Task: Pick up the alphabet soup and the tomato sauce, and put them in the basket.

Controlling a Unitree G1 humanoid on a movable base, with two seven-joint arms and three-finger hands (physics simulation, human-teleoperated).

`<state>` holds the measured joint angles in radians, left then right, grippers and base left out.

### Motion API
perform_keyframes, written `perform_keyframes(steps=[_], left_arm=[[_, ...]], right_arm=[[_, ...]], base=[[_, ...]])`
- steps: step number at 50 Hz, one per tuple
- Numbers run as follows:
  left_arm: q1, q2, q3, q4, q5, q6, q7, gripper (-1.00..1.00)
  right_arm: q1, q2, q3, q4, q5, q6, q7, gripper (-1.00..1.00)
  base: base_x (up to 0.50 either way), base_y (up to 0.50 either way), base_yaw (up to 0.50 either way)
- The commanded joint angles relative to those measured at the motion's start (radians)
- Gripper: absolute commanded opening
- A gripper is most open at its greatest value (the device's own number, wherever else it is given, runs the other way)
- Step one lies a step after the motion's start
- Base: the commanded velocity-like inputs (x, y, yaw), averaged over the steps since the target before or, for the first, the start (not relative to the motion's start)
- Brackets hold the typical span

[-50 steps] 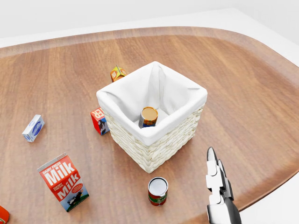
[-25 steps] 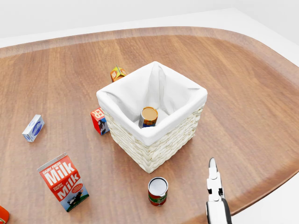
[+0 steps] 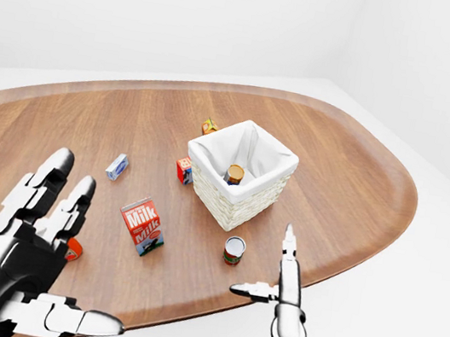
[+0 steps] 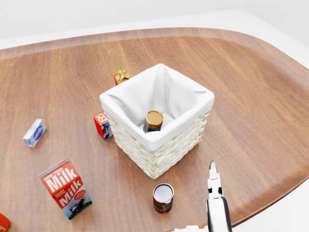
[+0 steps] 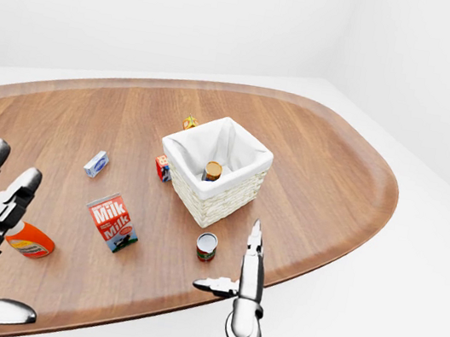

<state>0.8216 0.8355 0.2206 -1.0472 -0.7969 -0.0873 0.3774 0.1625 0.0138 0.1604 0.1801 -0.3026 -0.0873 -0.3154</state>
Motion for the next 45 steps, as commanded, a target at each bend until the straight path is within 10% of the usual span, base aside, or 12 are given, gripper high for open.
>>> perform_keyframes(steps=[1, 45], left_arm=[[0.015, 0.020, -0.021, 0.000, 0.028, 0.000, 0.019, 1.00], [-0.013, 0.013, -0.030, 0.000, 0.035, 0.000, 0.023, 1.00]], right_arm=[[-0.051, 0.016, -0.036, 0.108, 0.013, 0.000, 0.007, 1.00], [-0.220, 0.033, -0.082, 0.422, 0.011, 0.000, -0.008, 1.00]], base=[[0.00, 0.00, 0.00], [0.00, 0.00, 0.00]])
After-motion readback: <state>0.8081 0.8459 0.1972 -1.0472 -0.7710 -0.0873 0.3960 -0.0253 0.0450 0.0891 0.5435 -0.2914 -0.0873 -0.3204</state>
